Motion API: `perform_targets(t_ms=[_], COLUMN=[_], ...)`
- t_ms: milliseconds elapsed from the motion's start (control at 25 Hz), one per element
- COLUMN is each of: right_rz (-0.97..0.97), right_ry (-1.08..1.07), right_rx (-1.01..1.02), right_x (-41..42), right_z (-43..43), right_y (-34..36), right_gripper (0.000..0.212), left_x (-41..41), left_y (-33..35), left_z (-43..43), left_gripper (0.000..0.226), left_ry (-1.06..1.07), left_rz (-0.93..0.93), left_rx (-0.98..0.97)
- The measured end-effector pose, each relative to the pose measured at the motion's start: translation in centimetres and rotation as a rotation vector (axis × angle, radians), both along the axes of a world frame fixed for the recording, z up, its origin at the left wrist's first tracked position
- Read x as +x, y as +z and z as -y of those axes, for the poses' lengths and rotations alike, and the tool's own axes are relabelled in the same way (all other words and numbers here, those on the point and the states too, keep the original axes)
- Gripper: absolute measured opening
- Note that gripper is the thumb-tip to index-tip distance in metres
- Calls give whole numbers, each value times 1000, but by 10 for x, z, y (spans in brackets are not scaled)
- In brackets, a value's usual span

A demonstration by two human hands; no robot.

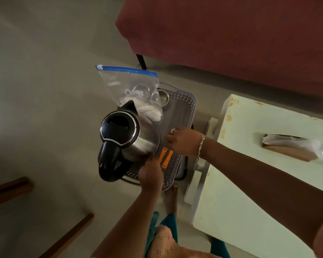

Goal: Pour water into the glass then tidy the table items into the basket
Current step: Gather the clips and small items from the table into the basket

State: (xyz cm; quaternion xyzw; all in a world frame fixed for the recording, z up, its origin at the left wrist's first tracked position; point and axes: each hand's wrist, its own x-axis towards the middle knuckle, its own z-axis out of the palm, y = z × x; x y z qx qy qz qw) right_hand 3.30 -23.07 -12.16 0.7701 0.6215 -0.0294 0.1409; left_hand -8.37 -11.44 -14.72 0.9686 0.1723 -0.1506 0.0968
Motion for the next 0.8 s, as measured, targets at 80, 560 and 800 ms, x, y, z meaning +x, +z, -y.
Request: perform_targets(t_ms=[80,560,800], right_rz=[-27,-256,-332], right_ry=[-20,-29,-71], right_rx=[-60,-181,-248], right_x=[0,-2,-10], right_z=[-4,-22,-38], right_y=[-10,-39,-49], right_gripper=[11,25,24], left_x=[-1,-23,-20], left_y=[-4,2,5], left_z=[-1,-35,-47], left_gripper=[8,20,19], left_ry=[-6,-788,-854], left_rz=[-59,87,218], left_rx=[7,174,177])
